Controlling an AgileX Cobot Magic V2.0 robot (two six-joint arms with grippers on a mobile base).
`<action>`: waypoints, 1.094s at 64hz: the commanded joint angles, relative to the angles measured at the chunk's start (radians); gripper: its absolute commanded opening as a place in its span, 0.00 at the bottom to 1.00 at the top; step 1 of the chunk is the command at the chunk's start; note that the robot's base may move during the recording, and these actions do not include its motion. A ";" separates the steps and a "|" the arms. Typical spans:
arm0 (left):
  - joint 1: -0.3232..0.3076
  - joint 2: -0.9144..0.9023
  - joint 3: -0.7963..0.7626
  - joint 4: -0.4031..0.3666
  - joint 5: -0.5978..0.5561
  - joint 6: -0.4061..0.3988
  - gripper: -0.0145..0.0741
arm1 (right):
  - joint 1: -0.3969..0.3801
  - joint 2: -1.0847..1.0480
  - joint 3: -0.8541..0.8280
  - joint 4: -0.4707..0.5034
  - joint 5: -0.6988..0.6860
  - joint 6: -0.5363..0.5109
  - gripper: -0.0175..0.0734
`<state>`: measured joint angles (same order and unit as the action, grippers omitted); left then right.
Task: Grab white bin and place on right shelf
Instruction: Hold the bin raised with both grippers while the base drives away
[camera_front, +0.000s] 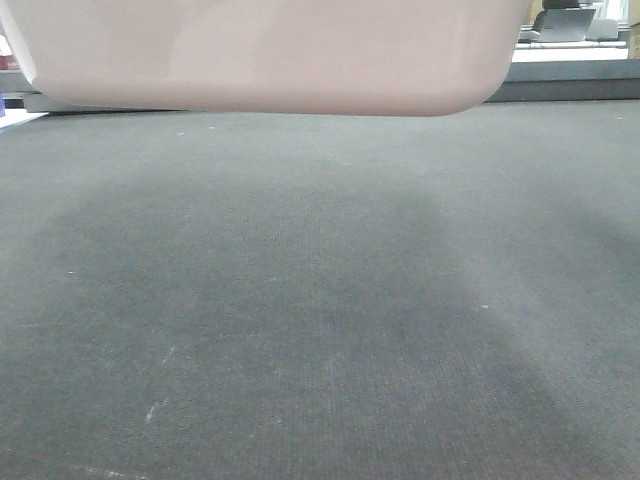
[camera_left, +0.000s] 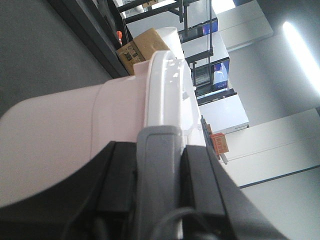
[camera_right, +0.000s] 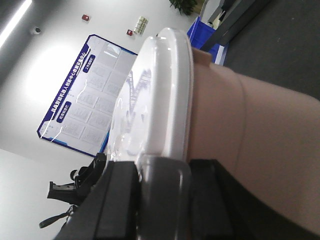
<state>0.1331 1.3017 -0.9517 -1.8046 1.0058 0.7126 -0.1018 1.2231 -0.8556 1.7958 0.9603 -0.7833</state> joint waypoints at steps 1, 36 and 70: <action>-0.054 -0.033 -0.036 -0.040 0.330 0.008 0.02 | 0.041 -0.036 -0.042 0.088 0.276 -0.007 0.27; -0.054 -0.033 -0.036 -0.040 0.330 0.008 0.02 | 0.041 -0.036 -0.042 0.088 0.261 -0.007 0.27; -0.054 -0.033 -0.036 -0.040 0.330 0.008 0.02 | 0.041 -0.034 -0.042 0.088 0.122 -0.007 0.27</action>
<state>0.1267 1.3017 -0.9517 -1.8026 1.0036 0.7126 -0.0976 1.2231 -0.8556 1.7920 0.9064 -0.7825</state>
